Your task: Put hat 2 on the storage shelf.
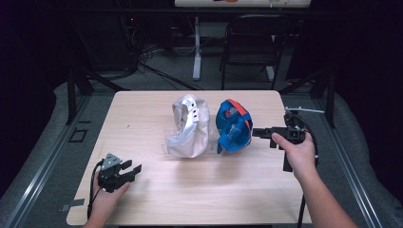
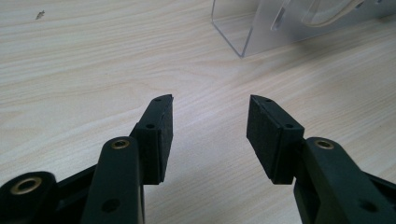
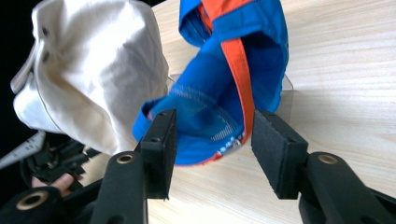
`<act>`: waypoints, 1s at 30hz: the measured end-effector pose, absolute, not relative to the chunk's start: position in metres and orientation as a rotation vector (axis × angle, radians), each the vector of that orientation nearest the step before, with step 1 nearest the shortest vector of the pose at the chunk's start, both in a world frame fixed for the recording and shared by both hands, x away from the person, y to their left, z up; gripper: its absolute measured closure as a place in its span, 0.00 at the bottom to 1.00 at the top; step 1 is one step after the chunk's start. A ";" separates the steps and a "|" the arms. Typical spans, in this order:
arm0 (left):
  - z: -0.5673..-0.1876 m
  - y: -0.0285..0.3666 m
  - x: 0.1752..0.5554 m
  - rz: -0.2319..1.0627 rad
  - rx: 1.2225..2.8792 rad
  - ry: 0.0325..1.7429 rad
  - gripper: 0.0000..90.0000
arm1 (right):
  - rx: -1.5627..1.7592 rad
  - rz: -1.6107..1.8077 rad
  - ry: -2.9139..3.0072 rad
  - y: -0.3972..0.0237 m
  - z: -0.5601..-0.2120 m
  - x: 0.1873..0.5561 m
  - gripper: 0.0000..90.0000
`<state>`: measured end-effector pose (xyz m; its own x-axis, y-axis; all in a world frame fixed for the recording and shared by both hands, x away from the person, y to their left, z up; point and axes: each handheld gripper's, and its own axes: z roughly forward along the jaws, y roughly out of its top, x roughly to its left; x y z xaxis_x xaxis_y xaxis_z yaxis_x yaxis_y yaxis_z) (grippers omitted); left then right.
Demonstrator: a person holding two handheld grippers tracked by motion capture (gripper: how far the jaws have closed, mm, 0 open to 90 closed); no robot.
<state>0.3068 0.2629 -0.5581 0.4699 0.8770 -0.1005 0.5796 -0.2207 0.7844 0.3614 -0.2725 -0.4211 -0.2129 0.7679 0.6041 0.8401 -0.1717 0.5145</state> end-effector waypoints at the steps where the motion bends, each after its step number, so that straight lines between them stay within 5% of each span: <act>1: -0.558 0.263 0.307 0.471 1.921 1.214 0.57 | -1.914 -1.359 -1.979 -0.272 -0.423 0.359 0.55; 30: -0.559 0.262 0.307 0.464 1.913 1.213 0.57 | -1.900 -1.518 -2.153 -0.265 -0.496 0.290 0.46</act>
